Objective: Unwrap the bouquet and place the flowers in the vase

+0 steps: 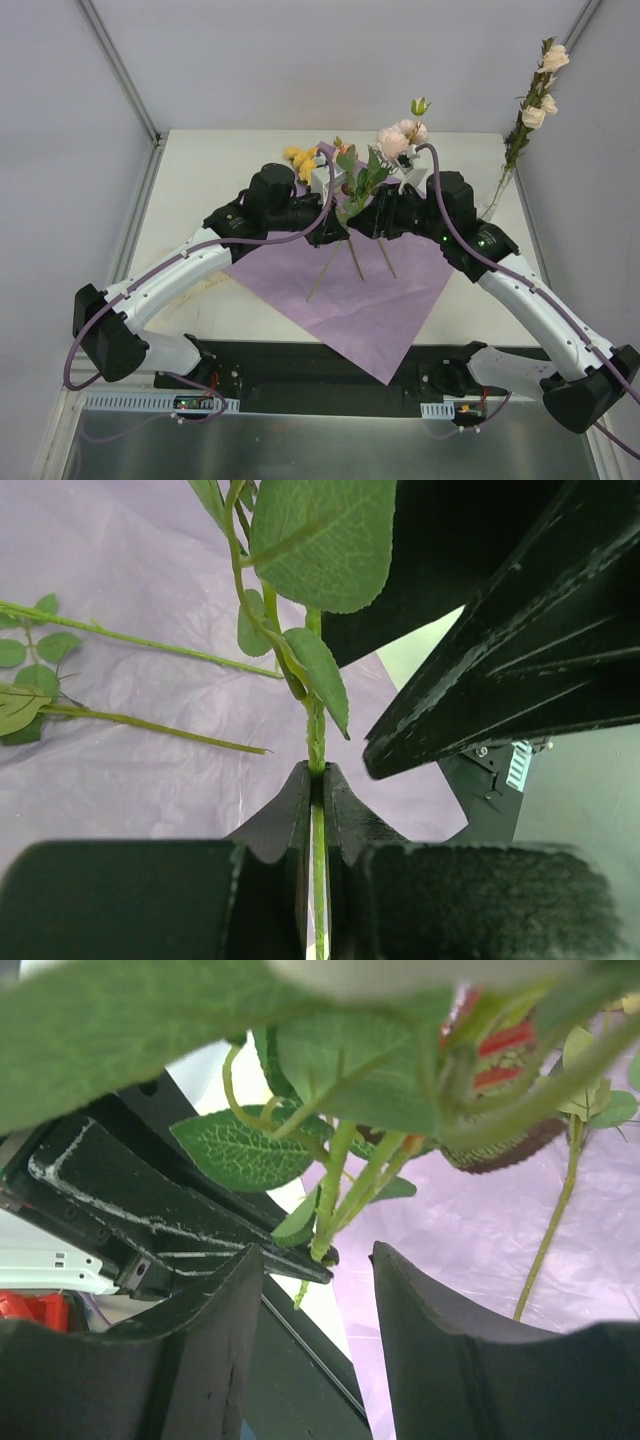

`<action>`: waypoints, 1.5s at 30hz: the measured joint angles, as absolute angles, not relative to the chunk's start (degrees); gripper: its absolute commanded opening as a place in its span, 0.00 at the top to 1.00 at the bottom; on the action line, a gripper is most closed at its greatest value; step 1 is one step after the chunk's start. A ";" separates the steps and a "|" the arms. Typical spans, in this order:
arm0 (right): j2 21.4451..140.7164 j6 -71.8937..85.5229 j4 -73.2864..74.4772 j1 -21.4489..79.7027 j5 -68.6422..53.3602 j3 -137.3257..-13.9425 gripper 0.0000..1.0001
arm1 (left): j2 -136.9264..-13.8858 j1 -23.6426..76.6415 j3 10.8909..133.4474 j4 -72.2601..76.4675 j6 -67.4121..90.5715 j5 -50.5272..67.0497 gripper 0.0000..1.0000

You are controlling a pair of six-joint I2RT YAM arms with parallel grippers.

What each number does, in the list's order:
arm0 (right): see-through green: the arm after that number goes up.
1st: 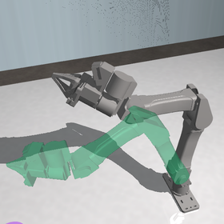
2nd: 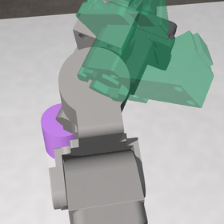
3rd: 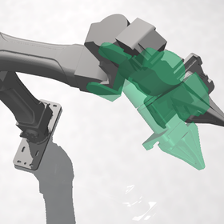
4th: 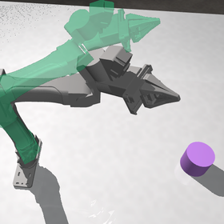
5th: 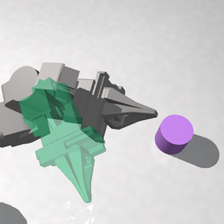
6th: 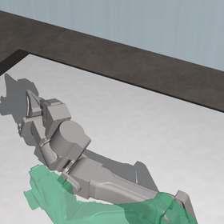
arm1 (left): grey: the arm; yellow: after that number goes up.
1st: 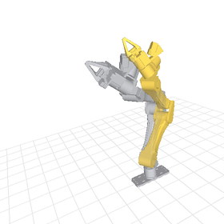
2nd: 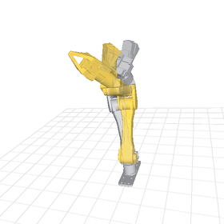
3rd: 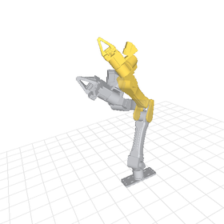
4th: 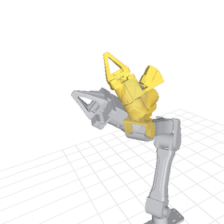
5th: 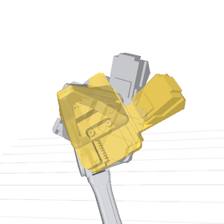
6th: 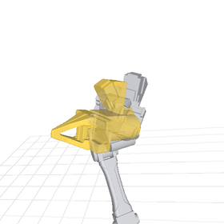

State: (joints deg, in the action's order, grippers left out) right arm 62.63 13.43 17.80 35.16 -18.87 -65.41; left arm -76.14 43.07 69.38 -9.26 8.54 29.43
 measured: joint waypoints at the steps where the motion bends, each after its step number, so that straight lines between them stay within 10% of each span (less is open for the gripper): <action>1: 62.72 13.67 17.10 35.64 -18.39 -65.10 0.51 | -76.14 43.07 69.38 -9.32 8.56 29.43 1.00; 12: 64.71 15.00 14.46 37.98 -10.94 -64.77 0.65 | -76.14 43.20 69.38 -9.32 9.37 29.45 1.00; 16: 65.21 15.55 13.72 38.13 -10.48 -64.77 0.99 | -76.14 43.24 69.38 -9.34 9.39 29.32 1.00; 22: 65.39 14.63 14.57 38.35 -8.73 -65.25 0.99 | -75.92 43.57 69.34 -9.72 9.69 27.94 0.41; 25: 65.36 11.88 18.61 37.80 -4.56 -67.13 0.99 | -74.76 43.57 69.21 -9.96 10.24 26.22 0.31; 45: 64.29 -20.34 25.58 10.46 40.32 -96.33 0.99 | -69.23 42.28 68.45 -10.00 12.64 18.28 0.23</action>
